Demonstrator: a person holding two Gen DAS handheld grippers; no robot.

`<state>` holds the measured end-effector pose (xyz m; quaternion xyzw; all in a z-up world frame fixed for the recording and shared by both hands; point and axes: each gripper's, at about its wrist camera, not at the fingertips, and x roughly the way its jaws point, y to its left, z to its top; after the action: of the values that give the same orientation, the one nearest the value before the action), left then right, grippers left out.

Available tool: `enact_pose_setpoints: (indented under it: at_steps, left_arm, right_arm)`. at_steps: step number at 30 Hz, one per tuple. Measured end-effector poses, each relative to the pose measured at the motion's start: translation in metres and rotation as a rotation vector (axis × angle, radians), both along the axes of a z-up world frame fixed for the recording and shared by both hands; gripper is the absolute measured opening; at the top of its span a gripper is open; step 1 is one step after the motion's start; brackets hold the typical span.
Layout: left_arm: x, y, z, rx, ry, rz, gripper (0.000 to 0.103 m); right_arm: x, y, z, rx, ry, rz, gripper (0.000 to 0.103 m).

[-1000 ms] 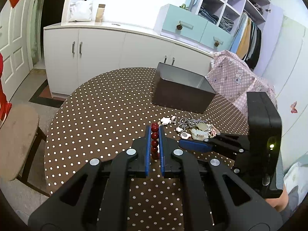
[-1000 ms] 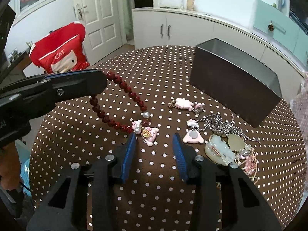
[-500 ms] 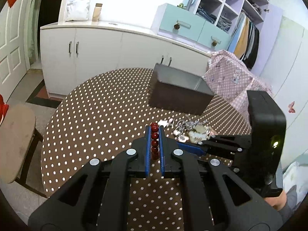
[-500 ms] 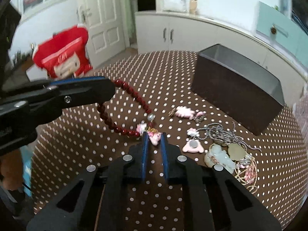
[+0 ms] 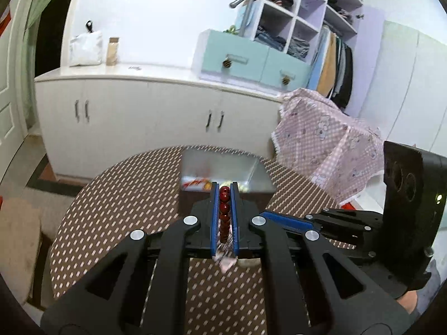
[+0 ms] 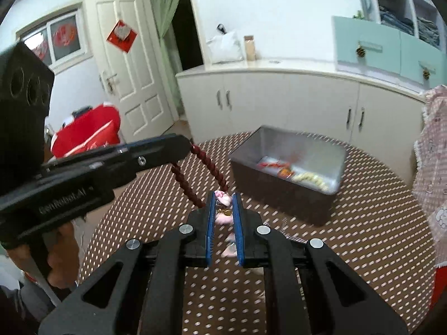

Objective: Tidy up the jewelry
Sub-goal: 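Carry the red bead bracelet into the metal box and release it with the left gripper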

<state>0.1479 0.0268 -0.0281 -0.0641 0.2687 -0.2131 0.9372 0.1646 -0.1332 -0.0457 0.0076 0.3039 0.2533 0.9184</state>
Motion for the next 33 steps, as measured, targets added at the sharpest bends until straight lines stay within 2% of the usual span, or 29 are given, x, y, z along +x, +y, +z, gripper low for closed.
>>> enact_pose_setpoints:
  at_steps: [3,7,17,22,28,29,30,31,32,33]
  left_arm:
    - [0.016,-0.01,0.01,-0.027,-0.055,-0.013,0.008]
    - [0.036,-0.021,0.018,-0.064,-0.071,-0.025,0.008]
    - [0.089,-0.051,-0.007,0.01,0.042,-0.023,0.008]
    - [0.101,-0.055,-0.025,0.026,0.113,-0.042,0.008]
    - [0.103,-0.051,-0.03,0.036,0.148,-0.042,0.009]
    - [0.103,-0.051,-0.029,0.039,0.148,-0.036,0.011]
    - [0.102,-0.049,-0.028,0.047,0.147,-0.026,0.019]
    - [0.102,-0.048,-0.026,0.046,0.142,-0.017,0.049]
    - [0.098,-0.044,-0.024,0.032,0.123,0.002,0.067]
    - [0.096,-0.041,-0.021,0.02,0.106,0.016,0.075]
  right_arm:
    - [0.009,-0.011,0.01,0.02,-0.026,-0.045,0.011]
    - [0.024,-0.025,0.015,0.036,-0.042,-0.098,0.011]
    - [0.06,-0.043,-0.009,0.034,0.019,-0.166,0.011]
    - [0.068,-0.045,-0.02,0.04,0.063,-0.162,0.011]
    - [0.065,-0.049,-0.019,0.065,0.075,-0.164,0.014]
    - [0.064,-0.049,-0.017,0.063,0.071,-0.162,0.014]
    - [0.061,-0.049,-0.016,0.064,0.069,-0.161,0.014]
    - [0.06,-0.05,-0.015,0.066,0.066,-0.162,0.014]
    - [0.057,-0.05,-0.013,0.071,0.063,-0.161,0.017]
    - [0.054,-0.051,-0.011,0.072,0.058,-0.165,0.019]
